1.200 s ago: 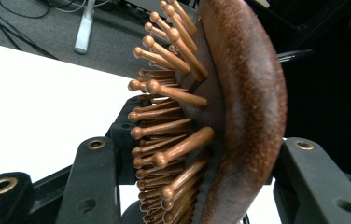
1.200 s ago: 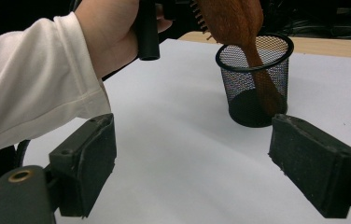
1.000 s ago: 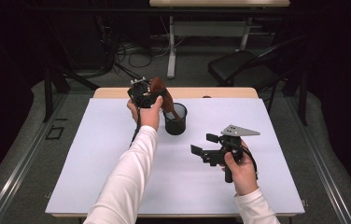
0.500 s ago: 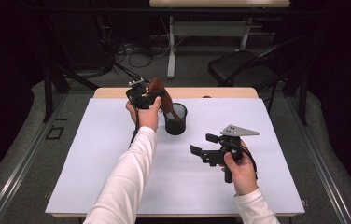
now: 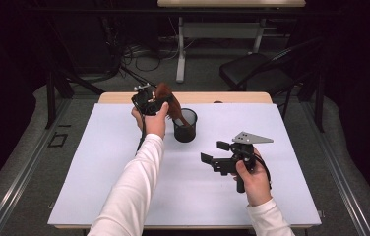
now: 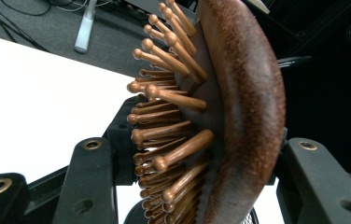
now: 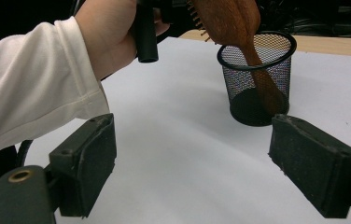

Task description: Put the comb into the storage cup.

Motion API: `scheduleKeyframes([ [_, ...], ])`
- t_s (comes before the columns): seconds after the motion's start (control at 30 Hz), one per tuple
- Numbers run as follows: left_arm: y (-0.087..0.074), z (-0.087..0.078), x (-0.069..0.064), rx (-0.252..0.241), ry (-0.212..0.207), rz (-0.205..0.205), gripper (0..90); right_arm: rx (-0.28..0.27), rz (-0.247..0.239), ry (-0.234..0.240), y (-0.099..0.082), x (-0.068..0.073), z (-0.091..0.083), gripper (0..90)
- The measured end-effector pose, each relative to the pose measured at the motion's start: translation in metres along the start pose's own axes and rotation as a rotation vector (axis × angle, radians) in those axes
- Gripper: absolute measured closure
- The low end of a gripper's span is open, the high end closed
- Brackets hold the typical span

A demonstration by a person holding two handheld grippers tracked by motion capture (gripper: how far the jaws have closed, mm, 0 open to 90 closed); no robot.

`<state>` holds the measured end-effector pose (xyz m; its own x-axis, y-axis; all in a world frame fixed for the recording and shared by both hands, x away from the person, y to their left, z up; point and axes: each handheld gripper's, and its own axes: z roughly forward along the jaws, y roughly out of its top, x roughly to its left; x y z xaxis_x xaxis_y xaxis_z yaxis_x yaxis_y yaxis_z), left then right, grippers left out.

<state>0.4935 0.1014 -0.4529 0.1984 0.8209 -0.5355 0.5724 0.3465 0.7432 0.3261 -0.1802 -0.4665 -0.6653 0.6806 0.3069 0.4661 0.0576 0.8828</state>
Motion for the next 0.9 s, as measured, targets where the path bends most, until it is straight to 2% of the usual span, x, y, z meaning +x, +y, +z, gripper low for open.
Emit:
scheduleKeyframes([
  [0.53, -0.0012, -0.0007, 0.0010, -0.006, -0.004, 0.013, 48.0, 0.002, 0.000, 0.001, -0.0001, 0.0000, 0.0001, 14.6],
  [0.9, -0.0017, -0.0015, 0.0057, -0.006, 0.000, -0.003, 47.5, 0.004, -0.003, 0.001, -0.0002, -0.0001, 0.0002, 14.6],
])
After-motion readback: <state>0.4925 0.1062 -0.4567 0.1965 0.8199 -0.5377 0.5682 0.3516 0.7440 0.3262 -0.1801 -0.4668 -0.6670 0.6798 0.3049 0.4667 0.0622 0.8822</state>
